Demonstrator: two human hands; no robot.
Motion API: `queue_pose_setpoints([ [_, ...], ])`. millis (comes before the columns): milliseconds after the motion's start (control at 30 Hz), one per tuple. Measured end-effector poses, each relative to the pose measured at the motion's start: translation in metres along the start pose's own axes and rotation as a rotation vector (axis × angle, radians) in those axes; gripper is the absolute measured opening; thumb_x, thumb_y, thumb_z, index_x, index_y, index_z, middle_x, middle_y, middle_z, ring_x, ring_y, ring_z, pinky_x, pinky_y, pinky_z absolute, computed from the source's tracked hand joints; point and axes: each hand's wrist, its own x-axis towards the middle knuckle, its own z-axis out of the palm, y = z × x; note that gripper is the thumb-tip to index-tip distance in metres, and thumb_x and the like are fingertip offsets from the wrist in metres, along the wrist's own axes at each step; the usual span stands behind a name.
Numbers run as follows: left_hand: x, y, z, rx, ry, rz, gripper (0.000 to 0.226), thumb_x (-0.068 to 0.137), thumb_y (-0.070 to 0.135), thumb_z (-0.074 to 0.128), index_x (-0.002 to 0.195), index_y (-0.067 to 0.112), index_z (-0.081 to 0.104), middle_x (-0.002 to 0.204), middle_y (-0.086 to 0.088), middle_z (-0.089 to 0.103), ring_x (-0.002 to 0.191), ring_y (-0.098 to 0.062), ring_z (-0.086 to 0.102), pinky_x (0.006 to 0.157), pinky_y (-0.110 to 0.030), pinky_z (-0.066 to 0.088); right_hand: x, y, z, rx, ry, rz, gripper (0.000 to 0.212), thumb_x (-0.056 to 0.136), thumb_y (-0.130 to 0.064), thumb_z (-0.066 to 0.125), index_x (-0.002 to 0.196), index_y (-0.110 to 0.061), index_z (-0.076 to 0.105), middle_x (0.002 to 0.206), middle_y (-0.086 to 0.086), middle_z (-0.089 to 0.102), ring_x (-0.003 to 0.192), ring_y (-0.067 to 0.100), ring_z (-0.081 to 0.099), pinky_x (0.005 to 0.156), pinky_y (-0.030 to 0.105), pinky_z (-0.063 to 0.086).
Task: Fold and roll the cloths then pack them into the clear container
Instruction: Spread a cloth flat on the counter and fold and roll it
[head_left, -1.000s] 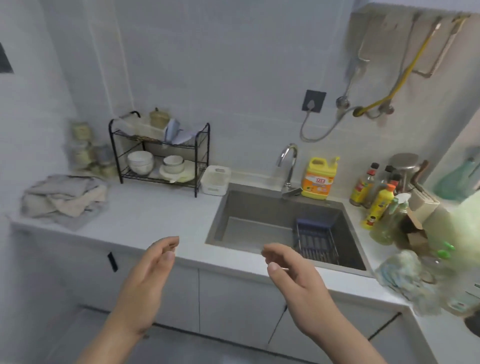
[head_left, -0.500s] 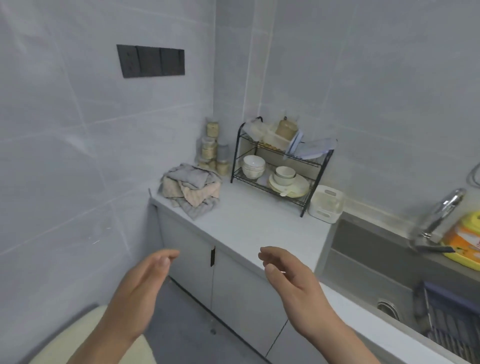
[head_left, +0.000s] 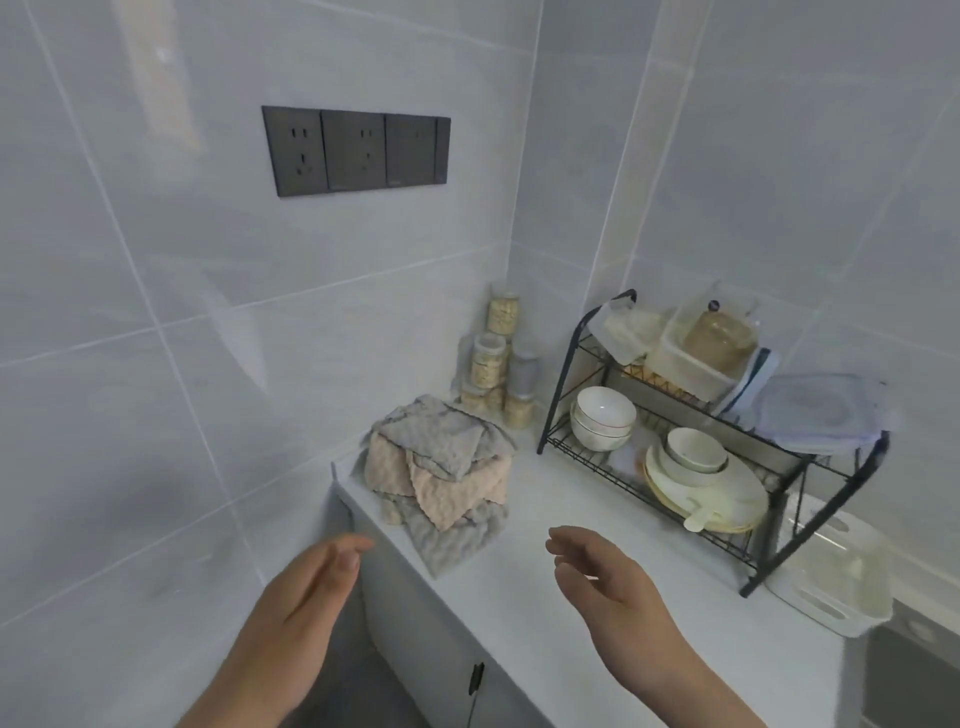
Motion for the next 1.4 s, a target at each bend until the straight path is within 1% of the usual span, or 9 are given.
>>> queue_pose_setpoints([
  [100, 0.041, -0.003, 0.003, -0.001, 0.004, -0.031, 0.043, 0.074, 0.084, 0.039, 0.101, 0.059, 0.062, 0.109, 0.029, 0.066, 0.112, 0.003, 0.057, 0.097, -0.025, 0.040, 0.057, 0.001, 0.009, -0.030, -0.016, -0.007, 0.026, 0.096, -0.015, 0.054, 0.113, -0.035, 0.059, 0.114, -0.016, 0.064, 0.101, -0.011, 0.055, 0.079, 0.005, 0.044],
  [200, 0.077, -0.005, 0.008, 0.050, -0.029, -0.027, 0.053, 0.072, 0.086, 0.037, 0.104, 0.053, 0.064, 0.108, 0.034, 0.063, 0.108, 0.009, 0.057, 0.092, -0.021, 0.042, 0.095, 0.005, 0.016, -0.032, -0.035, 0.021, 0.027, 0.096, -0.015, 0.054, 0.117, -0.031, 0.058, 0.115, -0.014, 0.063, 0.100, -0.014, 0.054, 0.077, 0.003, 0.042],
  [300, 0.118, 0.006, 0.015, 0.102, -0.062, -0.051, 0.036, 0.084, 0.062, 0.038, 0.104, 0.046, 0.062, 0.108, 0.039, 0.059, 0.110, 0.011, 0.052, 0.087, -0.011, 0.038, 0.125, 0.009, 0.017, -0.080, -0.077, 0.053, 0.028, 0.097, -0.017, 0.053, 0.121, -0.031, 0.054, 0.117, -0.014, 0.061, 0.098, -0.016, 0.053, 0.077, 0.004, 0.041],
  [667, 0.310, 0.007, 0.049, 0.273, -0.358, 0.006, 0.019, 0.100, 0.036, 0.043, 0.110, 0.039, 0.059, 0.111, 0.030, 0.055, 0.099, 0.020, 0.045, 0.080, -0.005, 0.034, 0.250, 0.030, 0.023, -0.085, 0.080, 0.269, 0.028, 0.096, -0.017, 0.052, 0.120, -0.032, 0.055, 0.120, -0.011, 0.057, 0.103, 0.005, 0.056, 0.076, 0.014, 0.044],
  [833, 0.385, -0.023, 0.070, 0.415, -0.526, 0.051, 0.016, 0.099, 0.034, 0.048, 0.111, 0.041, 0.056, 0.110, 0.027, 0.054, 0.104, 0.006, 0.051, 0.086, -0.019, 0.038, 0.299, 0.044, 0.041, -0.093, 0.154, 0.408, 0.029, 0.096, -0.020, 0.052, 0.123, -0.028, 0.056, 0.118, -0.009, 0.057, 0.097, 0.010, 0.059, 0.073, 0.019, 0.047],
  [1067, 0.449, -0.062, 0.108, 0.616, -0.617, 0.201, 0.034, 0.097, 0.016, 0.051, 0.128, 0.021, 0.062, 0.131, 0.007, 0.061, 0.118, -0.009, 0.057, 0.101, -0.023, 0.040, 0.350, 0.072, 0.061, -0.219, 0.254, 0.489, 0.033, 0.094, -0.011, 0.050, 0.124, -0.019, 0.061, 0.109, -0.008, 0.061, 0.098, 0.011, 0.059, 0.067, 0.004, 0.041],
  [1133, 0.460, -0.069, 0.118, 0.719, -0.579, 0.293, 0.037, 0.094, 0.005, 0.049, 0.124, 0.020, 0.065, 0.127, 0.004, 0.063, 0.113, -0.014, 0.059, 0.097, -0.026, 0.045, 0.364, 0.081, 0.062, -0.264, 0.263, 0.512, 0.033, 0.094, -0.013, 0.050, 0.125, -0.018, 0.062, 0.117, -0.004, 0.063, 0.104, 0.012, 0.059, 0.080, 0.013, 0.041],
  [1267, 0.474, -0.085, 0.139, 0.910, -0.584, 0.374, 0.036, 0.088, 0.000, 0.046, 0.113, 0.016, 0.067, 0.109, 0.000, 0.066, 0.093, -0.019, 0.063, 0.079, -0.033, 0.052, 0.385, 0.106, 0.066, -0.344, 0.192, 0.534, 0.042, 0.094, -0.034, 0.057, 0.133, -0.018, 0.056, 0.128, -0.001, 0.061, 0.111, 0.018, 0.059, 0.083, 0.021, 0.041],
  [1400, 0.484, -0.104, 0.153, 1.024, -0.568, 0.448, 0.026, 0.085, 0.001, 0.048, 0.102, 0.011, 0.064, 0.096, -0.004, 0.065, 0.084, -0.023, 0.063, 0.070, -0.036, 0.052, 0.392, 0.133, 0.074, -0.378, 0.198, 0.480, 0.034, 0.093, -0.026, 0.057, 0.126, -0.019, 0.061, 0.109, -0.001, 0.068, 0.099, 0.017, 0.063, 0.081, 0.020, 0.046],
])
